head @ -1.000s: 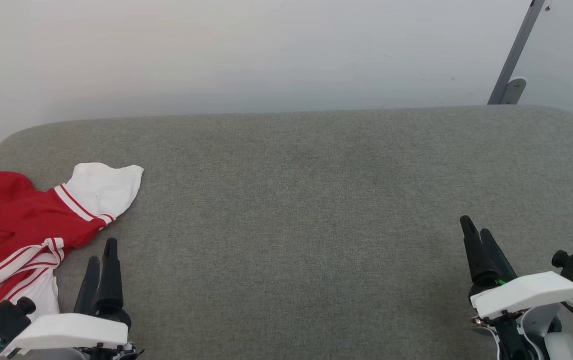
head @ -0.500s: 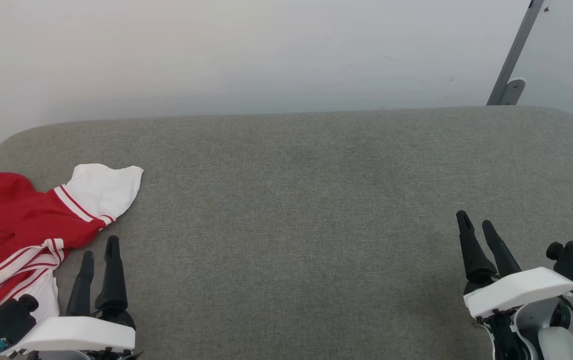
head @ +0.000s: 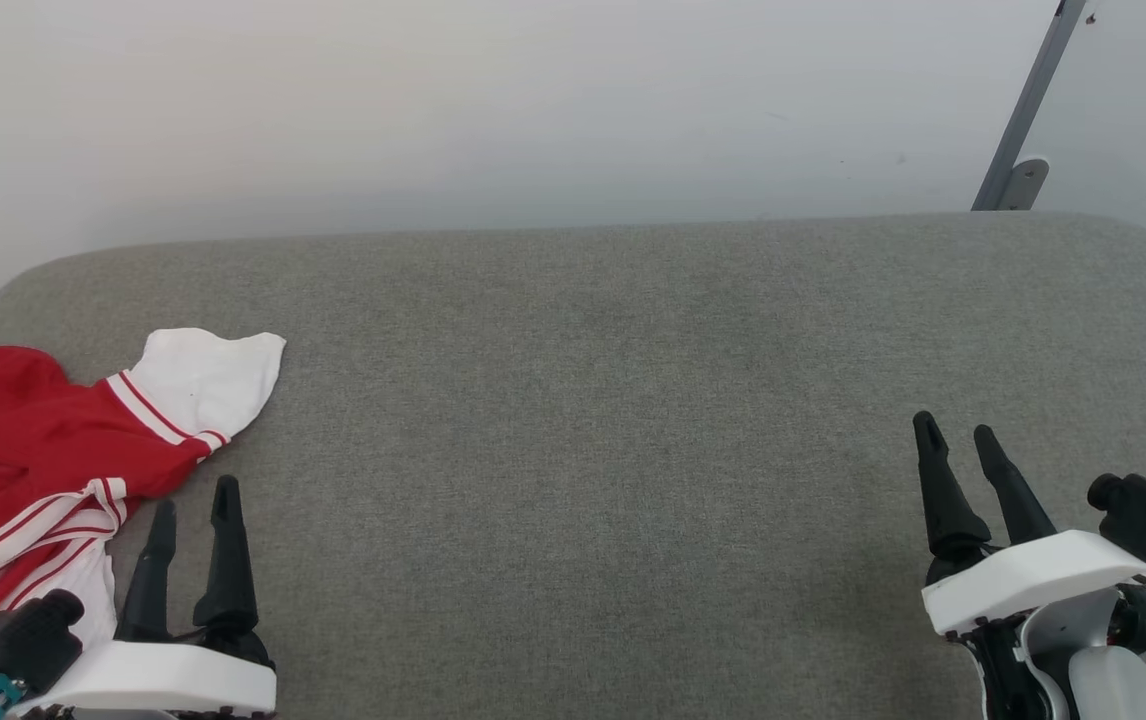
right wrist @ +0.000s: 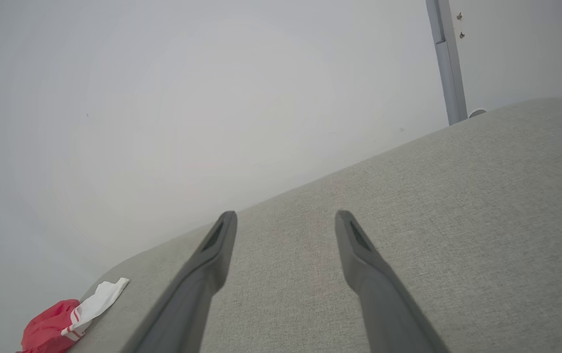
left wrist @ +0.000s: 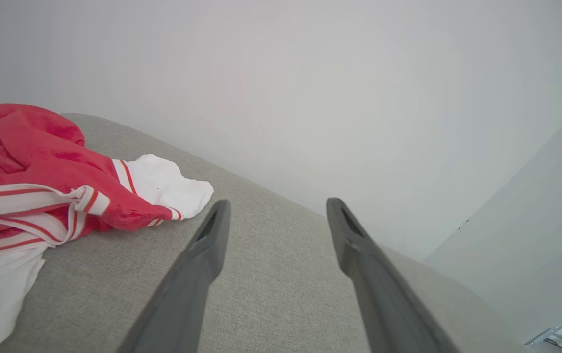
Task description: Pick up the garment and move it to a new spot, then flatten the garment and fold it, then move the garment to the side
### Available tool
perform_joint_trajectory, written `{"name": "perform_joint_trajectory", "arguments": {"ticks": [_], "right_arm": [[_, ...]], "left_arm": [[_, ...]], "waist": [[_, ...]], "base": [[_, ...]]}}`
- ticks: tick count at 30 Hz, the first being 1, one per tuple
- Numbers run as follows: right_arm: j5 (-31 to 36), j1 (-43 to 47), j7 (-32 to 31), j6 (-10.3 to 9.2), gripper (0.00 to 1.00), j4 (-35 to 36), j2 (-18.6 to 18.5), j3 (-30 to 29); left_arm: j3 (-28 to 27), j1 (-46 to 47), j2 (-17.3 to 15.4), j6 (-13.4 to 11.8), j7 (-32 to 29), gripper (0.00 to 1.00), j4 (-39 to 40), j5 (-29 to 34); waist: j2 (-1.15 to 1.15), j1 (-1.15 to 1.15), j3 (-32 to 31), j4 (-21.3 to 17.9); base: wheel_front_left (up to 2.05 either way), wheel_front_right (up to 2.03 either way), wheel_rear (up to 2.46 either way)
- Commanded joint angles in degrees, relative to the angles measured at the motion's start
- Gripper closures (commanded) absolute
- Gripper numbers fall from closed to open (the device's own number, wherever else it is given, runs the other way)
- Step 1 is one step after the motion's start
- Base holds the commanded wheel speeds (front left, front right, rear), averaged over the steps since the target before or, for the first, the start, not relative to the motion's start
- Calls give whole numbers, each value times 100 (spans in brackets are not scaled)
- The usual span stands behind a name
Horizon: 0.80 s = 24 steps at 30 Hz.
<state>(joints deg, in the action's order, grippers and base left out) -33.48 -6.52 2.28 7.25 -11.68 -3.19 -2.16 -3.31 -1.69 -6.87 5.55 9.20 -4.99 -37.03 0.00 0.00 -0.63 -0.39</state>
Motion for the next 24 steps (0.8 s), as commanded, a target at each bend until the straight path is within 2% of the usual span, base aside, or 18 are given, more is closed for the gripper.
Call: {"name": "perform_joint_trajectory", "arguments": {"ticks": [1,24], "right_arm": [[116,-124,56,27,0,63,4,-1],[1340,-141,384,31,0,122,15,94]], "left_arm": [[-12,-36,-24,38,64,0,76,168],[27,-128,-113,144,363,0,124,1413]], "waist": [[0,0,2,-2],[0,0,22,-8]], "base": [[0,0,0],[0,0,0]]}}
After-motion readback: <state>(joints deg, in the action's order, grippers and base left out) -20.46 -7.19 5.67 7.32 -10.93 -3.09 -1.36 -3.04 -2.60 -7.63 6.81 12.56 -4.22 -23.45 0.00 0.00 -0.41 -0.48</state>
